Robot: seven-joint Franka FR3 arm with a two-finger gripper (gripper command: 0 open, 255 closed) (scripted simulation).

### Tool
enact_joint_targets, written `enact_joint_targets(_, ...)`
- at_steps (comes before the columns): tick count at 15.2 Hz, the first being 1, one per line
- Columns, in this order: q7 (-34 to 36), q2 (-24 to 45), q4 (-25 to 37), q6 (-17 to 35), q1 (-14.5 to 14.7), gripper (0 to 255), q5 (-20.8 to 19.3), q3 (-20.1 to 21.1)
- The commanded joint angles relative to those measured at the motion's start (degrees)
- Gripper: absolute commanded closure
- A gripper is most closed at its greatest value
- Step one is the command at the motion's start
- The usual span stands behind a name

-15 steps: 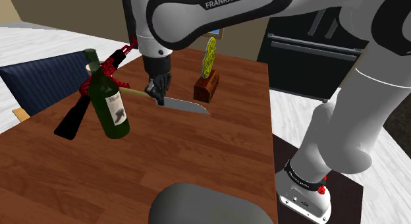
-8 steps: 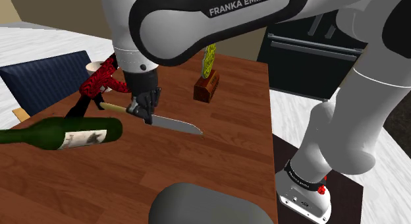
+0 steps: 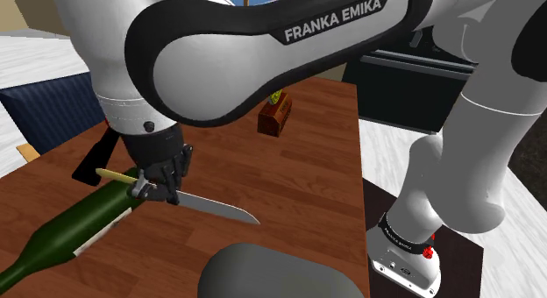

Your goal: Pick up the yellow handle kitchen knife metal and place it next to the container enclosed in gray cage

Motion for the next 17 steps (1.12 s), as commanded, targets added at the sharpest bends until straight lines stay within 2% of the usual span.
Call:
enact_joint_targets(1,3.2,1.8,2.3,-0.6,1.8,255,-0.7,1.2)
enact_joint_targets(11,16.2,13.2,16.8,-4.8,11.2,255,-5.7,4.9)
enact_joint_targets(17,16.5,13.8,13.0,-0.5,11.1,255,-6.0,4.7)
